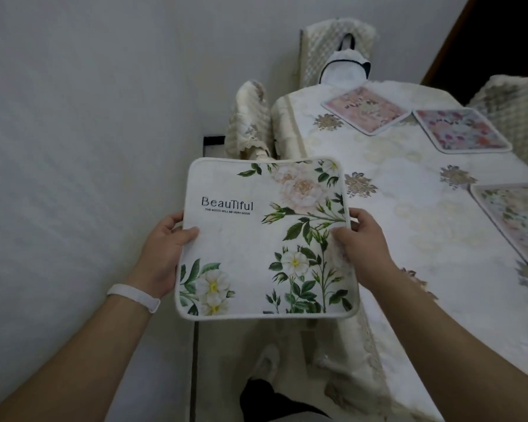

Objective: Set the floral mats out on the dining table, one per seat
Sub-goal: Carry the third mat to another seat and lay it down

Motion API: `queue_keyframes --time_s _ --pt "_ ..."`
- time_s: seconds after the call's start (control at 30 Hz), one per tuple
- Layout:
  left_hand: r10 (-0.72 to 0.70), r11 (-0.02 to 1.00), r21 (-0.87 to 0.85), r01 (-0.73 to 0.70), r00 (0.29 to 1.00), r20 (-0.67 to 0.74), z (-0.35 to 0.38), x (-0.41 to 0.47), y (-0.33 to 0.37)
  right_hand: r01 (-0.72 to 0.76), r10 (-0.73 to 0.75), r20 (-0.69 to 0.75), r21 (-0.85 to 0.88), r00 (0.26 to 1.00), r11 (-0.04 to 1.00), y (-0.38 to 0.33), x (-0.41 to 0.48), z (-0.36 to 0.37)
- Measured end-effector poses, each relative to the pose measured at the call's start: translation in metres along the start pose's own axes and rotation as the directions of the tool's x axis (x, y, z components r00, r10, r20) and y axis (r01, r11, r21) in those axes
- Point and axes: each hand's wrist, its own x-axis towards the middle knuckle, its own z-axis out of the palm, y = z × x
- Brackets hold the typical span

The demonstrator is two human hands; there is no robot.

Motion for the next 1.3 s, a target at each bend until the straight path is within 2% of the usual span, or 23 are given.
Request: queue_keyframes --time_s 0.27,0.43,0.67,0.97,1.17,1.3 --pt "-0.016 0.994 0.108 0.003 0.993 0.120 0.064 0.100 0.047 -0.082 0.097 -0.105 0.138 0.990 0.987 -0.007 0.080 -0.004" --pt "-0.025 0.989 0.146 -0.005 0.979 0.201 0.101 0.136 0.065 -0.067 0.098 -0.169 0.180 0.981 0.981 -0.019 0.106 -0.019" --pt "-0.104 0.970 0.242 0.005 0.912 0.397 0.183 0.171 0.059 -0.054 0.137 -0.365 0.227 0.921 0.972 -0.012 0.099 -0.072" --pt "-0.290 0.893 0.449 -0.026 0.729 0.620 0.295 0.186 0.008 -0.090 0.329 -0.644 0.375 0.691 0.923 0.033 0.053 -0.119" --pt "-0.383 0.837 0.538 -0.100 0.595 0.707 0.338 0.206 -0.012 -0.069 0.405 -0.752 0.436 0.520 0.897 0.052 0.039 -0.106" --pt "-0.434 0.805 0.579 -0.133 0.533 0.726 0.358 0.224 -0.026 -0.042 0.443 -0.782 0.474 0.439 0.879 0.059 0.041 -0.093"
